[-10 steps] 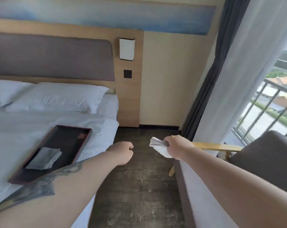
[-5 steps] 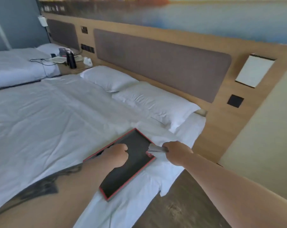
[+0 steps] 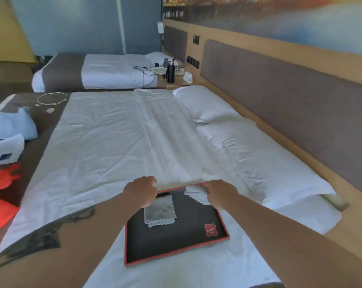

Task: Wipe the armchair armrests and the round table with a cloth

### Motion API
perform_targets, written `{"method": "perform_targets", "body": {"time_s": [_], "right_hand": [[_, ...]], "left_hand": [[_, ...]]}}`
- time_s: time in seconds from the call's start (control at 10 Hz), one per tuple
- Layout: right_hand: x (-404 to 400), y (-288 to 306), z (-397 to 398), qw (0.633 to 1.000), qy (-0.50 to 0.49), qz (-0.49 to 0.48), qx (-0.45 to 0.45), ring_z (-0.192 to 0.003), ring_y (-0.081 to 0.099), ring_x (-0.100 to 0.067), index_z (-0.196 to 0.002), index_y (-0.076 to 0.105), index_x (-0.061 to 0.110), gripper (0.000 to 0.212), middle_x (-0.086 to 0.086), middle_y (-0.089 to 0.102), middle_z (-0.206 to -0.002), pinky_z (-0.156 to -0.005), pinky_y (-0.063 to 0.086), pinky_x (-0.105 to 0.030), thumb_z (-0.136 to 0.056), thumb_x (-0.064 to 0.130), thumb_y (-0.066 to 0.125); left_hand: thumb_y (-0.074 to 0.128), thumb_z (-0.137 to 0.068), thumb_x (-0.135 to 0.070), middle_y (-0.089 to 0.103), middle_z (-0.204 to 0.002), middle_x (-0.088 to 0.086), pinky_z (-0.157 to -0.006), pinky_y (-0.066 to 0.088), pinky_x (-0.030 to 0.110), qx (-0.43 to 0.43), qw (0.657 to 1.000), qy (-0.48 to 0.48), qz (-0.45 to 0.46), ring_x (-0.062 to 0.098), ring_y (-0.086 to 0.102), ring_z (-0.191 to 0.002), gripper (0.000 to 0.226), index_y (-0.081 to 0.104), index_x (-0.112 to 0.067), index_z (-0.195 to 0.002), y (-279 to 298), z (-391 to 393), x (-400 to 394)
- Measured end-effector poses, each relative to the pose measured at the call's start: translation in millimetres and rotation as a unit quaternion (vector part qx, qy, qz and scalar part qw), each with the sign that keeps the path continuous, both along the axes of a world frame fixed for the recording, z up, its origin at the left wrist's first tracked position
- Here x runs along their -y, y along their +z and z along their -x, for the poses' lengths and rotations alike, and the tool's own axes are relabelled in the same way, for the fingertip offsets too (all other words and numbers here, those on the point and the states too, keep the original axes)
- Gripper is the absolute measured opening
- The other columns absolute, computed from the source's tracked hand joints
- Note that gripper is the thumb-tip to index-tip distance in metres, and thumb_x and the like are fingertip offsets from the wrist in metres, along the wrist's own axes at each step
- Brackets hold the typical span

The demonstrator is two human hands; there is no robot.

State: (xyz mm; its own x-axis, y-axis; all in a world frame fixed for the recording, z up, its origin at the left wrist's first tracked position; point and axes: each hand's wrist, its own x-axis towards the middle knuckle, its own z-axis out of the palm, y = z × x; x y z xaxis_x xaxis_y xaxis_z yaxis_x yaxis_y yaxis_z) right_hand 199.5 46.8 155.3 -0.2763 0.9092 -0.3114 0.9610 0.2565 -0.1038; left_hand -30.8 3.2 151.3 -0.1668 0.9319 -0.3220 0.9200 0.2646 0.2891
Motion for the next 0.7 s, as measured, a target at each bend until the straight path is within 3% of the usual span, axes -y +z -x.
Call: {"method": "perform_targets", "body": {"time_s": [0.1, 0.2, 0.3, 0.5, 0.6, 0.7], "right_hand": [[-30, -15, -9, 0.998, 0.055, 0.016, 0.002, -0.095, 0.06, -0.023, -0.105, 0.057, 0.015, 0.019, -0.001, 0.06, -0.096, -0.068, 0.039, -0.027, -0.09, 0.009, 0.048], [-54, -38, -9, 0.994, 0.102, 0.04, 0.014, -0.088, 0.055, -0.022, -0.088, 0.05, 0.017, 0.011, 0.004, 0.052, -0.083, -0.069, 0.039, -0.028, -0.088, 0.006, 0.048], [-71, -70, -1, 0.988, 0.132, 0.076, 0.039, -0.087, 0.053, -0.022, -0.098, 0.05, 0.018, 0.018, 0.0, 0.052, -0.091, -0.071, 0.04, -0.03, -0.087, 0.004, 0.05], [-104, -125, 18, 0.981, 0.155, 0.076, 0.085, -0.111, 0.057, -0.029, -0.123, 0.049, 0.019, 0.04, -0.006, 0.057, -0.127, -0.081, 0.045, -0.037, -0.087, 0.002, 0.051], [-100, -159, 11, 0.964, 0.166, 0.127, 0.164, -0.118, 0.054, -0.027, -0.143, 0.039, 0.027, 0.06, 0.0, 0.055, -0.132, -0.096, 0.045, -0.04, -0.087, 0.014, 0.057], [-83, -179, -5, 0.961, 0.177, 0.152, 0.15, -0.106, 0.059, -0.024, -0.138, 0.047, 0.023, 0.05, -0.002, 0.06, -0.122, -0.086, 0.05, -0.032, -0.089, 0.014, 0.054]], "left_hand": [[0.032, -0.096, -0.017, 0.038, -0.147, -0.004, -0.1, 0.039, 0.035, 0.002, 0.998, 0.062, 0.006, 0.021, 0.042, -0.13, 0.048, 0.036, -0.031, -0.142, -13, -22, 2], [0.033, -0.094, -0.013, 0.042, -0.144, -0.003, -0.101, 0.041, 0.036, -0.008, 0.993, 0.114, 0.012, 0.022, 0.045, -0.126, 0.05, 0.038, -0.032, -0.14, -21, -37, -6], [0.035, -0.092, -0.01, 0.045, -0.14, -0.002, -0.102, 0.039, 0.036, -0.027, 0.993, 0.113, 0.02, 0.022, 0.045, -0.125, 0.052, 0.04, -0.031, -0.139, -36, -47, -21], [0.037, -0.09, -0.004, 0.04, -0.144, -0.001, -0.096, 0.04, 0.036, -0.05, 0.994, 0.079, 0.053, 0.024, 0.044, -0.127, 0.058, 0.037, -0.028, -0.143, -87, -43, -48], [0.04, -0.089, -0.004, 0.037, -0.147, -0.007, -0.089, 0.04, 0.034, -0.082, 0.993, 0.032, 0.079, 0.022, 0.041, -0.131, 0.059, 0.035, -0.027, -0.143, -120, -37, -52], [0.041, -0.088, -0.003, 0.029, -0.153, -0.007, -0.095, 0.041, 0.04, -0.114, 0.985, -0.008, 0.128, 0.024, 0.036, -0.135, 0.062, 0.036, -0.028, -0.144, -143, -35, -49]]}}
